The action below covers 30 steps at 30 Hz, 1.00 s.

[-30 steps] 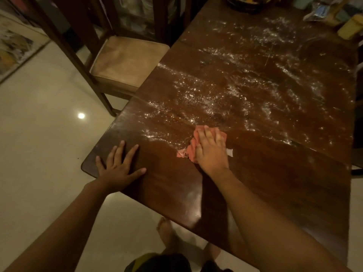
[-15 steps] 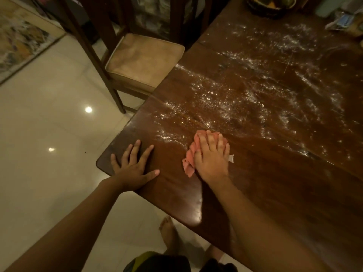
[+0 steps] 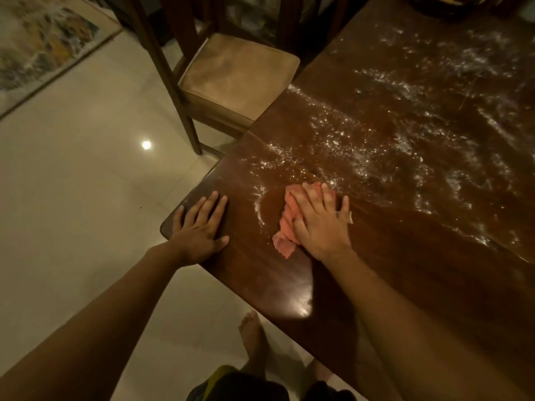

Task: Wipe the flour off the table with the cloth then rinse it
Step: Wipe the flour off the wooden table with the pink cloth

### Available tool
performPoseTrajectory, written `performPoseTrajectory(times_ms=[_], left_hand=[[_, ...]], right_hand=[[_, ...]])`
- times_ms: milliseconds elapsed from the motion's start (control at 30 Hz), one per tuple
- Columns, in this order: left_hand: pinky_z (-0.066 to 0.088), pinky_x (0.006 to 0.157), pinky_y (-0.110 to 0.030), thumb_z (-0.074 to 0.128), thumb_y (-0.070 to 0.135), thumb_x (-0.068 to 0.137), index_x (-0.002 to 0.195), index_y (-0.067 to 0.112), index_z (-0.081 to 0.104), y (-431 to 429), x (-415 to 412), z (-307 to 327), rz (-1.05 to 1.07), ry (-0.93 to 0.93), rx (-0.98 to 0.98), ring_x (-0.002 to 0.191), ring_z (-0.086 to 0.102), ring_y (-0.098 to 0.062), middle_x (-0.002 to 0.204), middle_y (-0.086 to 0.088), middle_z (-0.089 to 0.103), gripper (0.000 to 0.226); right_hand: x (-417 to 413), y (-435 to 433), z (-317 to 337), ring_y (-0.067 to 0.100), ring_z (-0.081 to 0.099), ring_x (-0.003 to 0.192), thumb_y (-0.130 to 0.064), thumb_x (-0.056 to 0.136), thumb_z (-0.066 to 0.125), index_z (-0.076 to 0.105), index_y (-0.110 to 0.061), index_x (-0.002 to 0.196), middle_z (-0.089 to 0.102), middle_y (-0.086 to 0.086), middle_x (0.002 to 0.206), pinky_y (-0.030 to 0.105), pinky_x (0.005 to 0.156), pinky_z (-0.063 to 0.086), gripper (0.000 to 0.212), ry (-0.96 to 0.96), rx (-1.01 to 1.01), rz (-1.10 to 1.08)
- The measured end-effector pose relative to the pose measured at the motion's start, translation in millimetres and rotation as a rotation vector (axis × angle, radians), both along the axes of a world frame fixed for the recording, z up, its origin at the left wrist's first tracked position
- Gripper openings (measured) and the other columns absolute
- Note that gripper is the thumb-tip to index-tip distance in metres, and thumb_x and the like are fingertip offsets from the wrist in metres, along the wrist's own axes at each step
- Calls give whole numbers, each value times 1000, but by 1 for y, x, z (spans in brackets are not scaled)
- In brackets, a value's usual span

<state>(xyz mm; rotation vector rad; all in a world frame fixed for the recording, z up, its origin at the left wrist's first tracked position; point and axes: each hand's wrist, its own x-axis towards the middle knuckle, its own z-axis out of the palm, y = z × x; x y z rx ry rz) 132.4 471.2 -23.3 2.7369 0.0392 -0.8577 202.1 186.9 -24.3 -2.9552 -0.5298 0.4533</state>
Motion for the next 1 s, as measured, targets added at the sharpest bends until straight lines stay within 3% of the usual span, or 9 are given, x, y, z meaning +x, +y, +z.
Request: performPoseTrajectory(times_ms=[100,200,300,367,433,567,767,867,1000], left_hand=[[-15,116,-48,23,68,80,148,42,-25,1,1,0,14,-3,4,148,-21,-16,159,12,-31,88],[-15,116,-48,24,68,79,147,43,-25,0,1,-1,19,4,-8,148,-21,-16,156,15,-33,88],[-15,116,-49,26,67,81,147,44,-26,1,0,-1,17,-8,-28,148,-22,-16,152,19,-37,88],[-16,116,-50,30,66,85,147,43,-27,2,0,-1,14,-17,-35,148,-23,-16,156,15,-34,87],[-16,115,-50,35,62,92,147,42,-28,1,0,2,10,-20,-30,148,-23,-16,157,14,-33,86],[-17,115,-49,40,58,96,147,40,-28,0,1,6,-1,2,-33,147,-24,-16,157,12,-34,86],[-16,115,-50,39,58,96,149,37,-26,0,0,7,-8,10,-37,148,-23,-18,158,10,-32,87],[-14,116,-51,40,58,96,150,36,-25,0,1,9,-3,-17,-19,148,-22,-18,159,10,-30,87],[-14,116,-51,40,58,96,150,36,-25,0,0,8,-3,-12,-31,148,-22,-18,159,10,-31,87]], right_hand=[[1,54,0,32,-12,154,-48,91,8,14,-32,160,7,-3,169,60,120,-10,71,-4,52,-35],[-7,64,-1,36,-1,154,-45,96,22,24,-26,158,17,2,167,56,123,1,66,-13,49,310],[10,29,-1,30,3,155,-45,98,25,20,-34,158,14,-4,168,53,123,4,61,-19,36,566],[33,12,0,26,-4,155,-47,97,15,12,-39,159,6,-8,169,52,124,-1,62,-8,10,470],[52,20,0,28,-8,155,-46,95,7,6,-36,160,2,-5,169,50,124,-7,66,-12,28,226],[60,82,-1,39,-8,153,-39,93,15,12,-23,160,9,6,168,51,123,-9,69,-24,62,14],[51,70,1,30,-1,155,-44,93,20,19,-31,159,14,-3,168,49,124,1,67,20,76,617],[75,62,3,27,-4,155,-45,93,18,12,-36,159,6,-7,169,52,124,0,67,11,26,400],[87,121,3,39,-10,153,-34,101,33,8,-23,161,3,5,169,54,124,-5,66,-21,43,36]])
